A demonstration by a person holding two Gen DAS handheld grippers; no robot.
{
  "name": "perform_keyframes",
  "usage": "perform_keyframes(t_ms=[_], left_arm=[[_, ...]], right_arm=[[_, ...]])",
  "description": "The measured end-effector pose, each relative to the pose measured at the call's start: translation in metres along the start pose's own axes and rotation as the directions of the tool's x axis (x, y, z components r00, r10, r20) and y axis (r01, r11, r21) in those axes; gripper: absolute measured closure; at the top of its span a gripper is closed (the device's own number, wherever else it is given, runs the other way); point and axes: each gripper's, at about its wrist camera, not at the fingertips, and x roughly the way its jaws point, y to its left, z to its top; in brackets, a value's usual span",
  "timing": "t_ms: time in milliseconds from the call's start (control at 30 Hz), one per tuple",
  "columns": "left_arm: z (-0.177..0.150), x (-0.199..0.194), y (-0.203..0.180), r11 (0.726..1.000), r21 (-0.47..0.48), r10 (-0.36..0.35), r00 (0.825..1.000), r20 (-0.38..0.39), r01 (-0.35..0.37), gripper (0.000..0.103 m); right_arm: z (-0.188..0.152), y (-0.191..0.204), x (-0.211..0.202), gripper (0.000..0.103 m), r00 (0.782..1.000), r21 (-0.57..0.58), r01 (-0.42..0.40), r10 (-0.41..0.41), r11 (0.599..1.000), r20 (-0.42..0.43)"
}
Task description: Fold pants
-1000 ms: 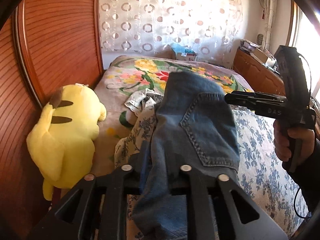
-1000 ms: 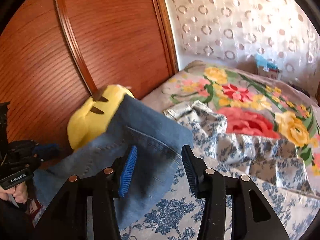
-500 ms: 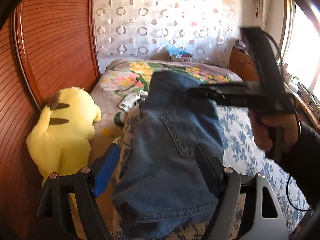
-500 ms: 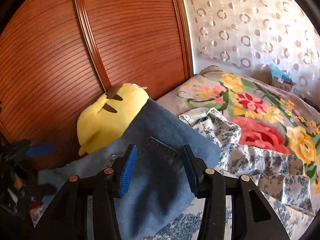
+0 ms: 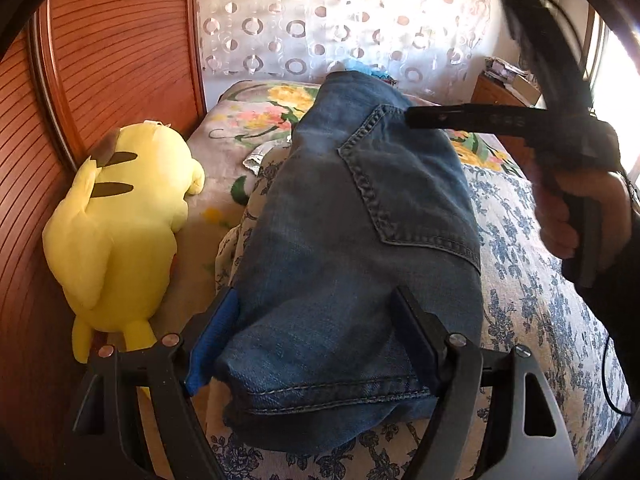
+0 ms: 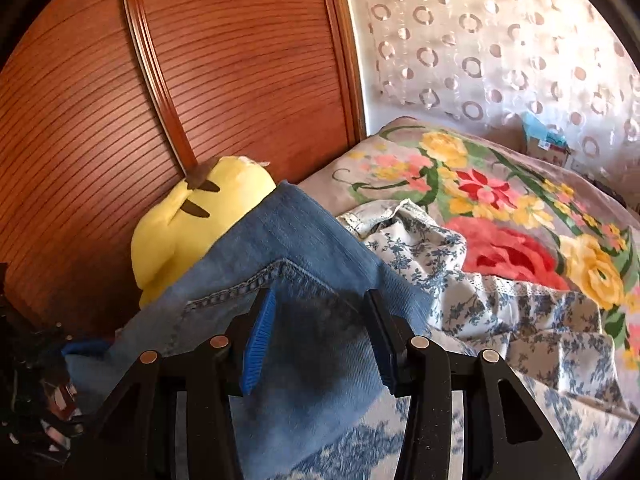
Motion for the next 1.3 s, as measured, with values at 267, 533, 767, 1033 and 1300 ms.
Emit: perform_keyframes(t_ms=[267,533,767,1033,1300], left_arm=[[0.002,-0.023,-0.010,1.000,0.008,0.007,0.999,0.031,-0.008,0.025],[0.004,-0.053,-0.034,0.999,0.044,0.003,0.995,0.096,-0.007,0.024],[-0.002,-0.087,-0.067,0.995,0.091,-0.049,0.983,0.175,0.034,0.016],[-0.013,-0.125,-0.114,0.984,0.173,-0.086,0.965,0.247,0.043,0.015],[-0.027,-0.150,-0.148,0.979,0.201,-0.092,0.951,0.295,0.033,0.015]], right_arm=[[-0.027,0.025,-0.053,0.055,0.999,0.002,0.042,-0.042,0.999,0.029],[-0.060,0.047,-0.115,0.054,0.994,0.028,0.077,-0.079,0.997,0.073],[-0.097,0.057,-0.178,0.054,0.985,0.054,0.125,-0.131,0.991,0.114],[-0.139,0.070,-0.244,0.047,0.968,0.095,0.178,-0.191,0.980,0.162],[-0.177,0.087,-0.302,0.040,0.942,0.130,0.247,-0.269,0.960,0.202]])
